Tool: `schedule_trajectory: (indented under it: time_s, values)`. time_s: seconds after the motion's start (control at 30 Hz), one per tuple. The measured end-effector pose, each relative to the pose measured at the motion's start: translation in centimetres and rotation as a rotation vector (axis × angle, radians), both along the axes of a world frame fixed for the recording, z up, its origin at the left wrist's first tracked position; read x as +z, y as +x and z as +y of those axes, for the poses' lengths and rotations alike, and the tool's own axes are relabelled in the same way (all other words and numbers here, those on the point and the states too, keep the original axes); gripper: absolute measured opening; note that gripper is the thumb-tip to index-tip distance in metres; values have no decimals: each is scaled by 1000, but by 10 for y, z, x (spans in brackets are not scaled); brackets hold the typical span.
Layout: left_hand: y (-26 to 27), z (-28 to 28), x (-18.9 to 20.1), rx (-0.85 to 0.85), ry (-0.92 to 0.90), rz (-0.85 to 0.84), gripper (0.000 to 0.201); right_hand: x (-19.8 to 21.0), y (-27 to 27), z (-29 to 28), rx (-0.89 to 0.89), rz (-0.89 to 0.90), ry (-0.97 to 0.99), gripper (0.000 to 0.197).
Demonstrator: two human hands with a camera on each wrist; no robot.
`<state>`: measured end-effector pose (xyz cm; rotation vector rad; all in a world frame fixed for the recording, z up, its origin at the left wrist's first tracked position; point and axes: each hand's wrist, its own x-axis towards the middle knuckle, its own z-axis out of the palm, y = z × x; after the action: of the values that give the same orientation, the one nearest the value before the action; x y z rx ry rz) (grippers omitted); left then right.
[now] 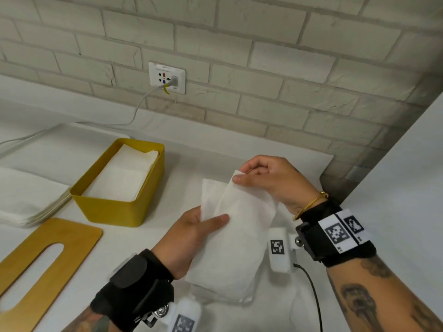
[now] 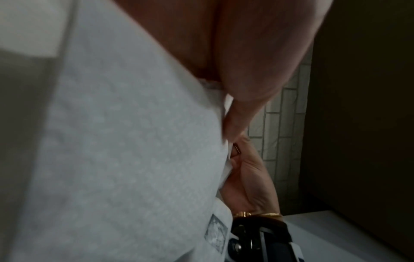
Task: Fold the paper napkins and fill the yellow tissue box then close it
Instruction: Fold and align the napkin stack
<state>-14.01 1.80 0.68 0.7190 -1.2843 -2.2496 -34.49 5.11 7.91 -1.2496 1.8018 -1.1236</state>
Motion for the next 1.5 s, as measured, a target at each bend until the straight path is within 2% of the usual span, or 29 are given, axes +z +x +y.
schedule_trajectory:
  time_s: [0.07, 0.13, 0.3, 0.4, 0.57, 0.63, 0.7, 0.83, 0.93, 1.27, 1.5]
  values:
    - [-1, -1, -3, 31, 5, 14, 42, -9, -6, 9, -15, -165, 53, 60]
    - [-3, -2, -4, 60, 16, 23, 37, -19, -7, 20, -41, -319, 26, 66]
    - [-6, -2, -10, 92, 57, 18, 33, -43, 9, 41, -213, -577, -166, 36]
    - [-8, -4, -11, 147, 136, 52, 33, -41, 16, 53, -214, -666, -259, 33]
    - [-6, -15, -12, 210, 150, 128, 46, -6, 27, 81, 94, -650, -308, 29]
    - [-6, -12, -7, 206, 134, 166, 43, 3, 33, 84, 147, -649, -327, 27]
    - [-7, -5, -1, 181, 93, 184, 35, 2, 37, 78, 100, -600, -329, 26]
    - [-9, 5, 4, 130, 80, 148, 49, -22, 41, 54, -132, -437, -291, 19]
    - [-7, 8, 5, 108, 102, 106, 48, -36, 42, 44, -216, -346, -238, 11]
    - [-7, 7, 2, 123, 104, 84, 57, -42, 36, 37, -273, -207, -174, 6]
    - [-12, 1, -5, 132, 17, -11, 35, -50, 32, 32, -297, -204, -173, 7]
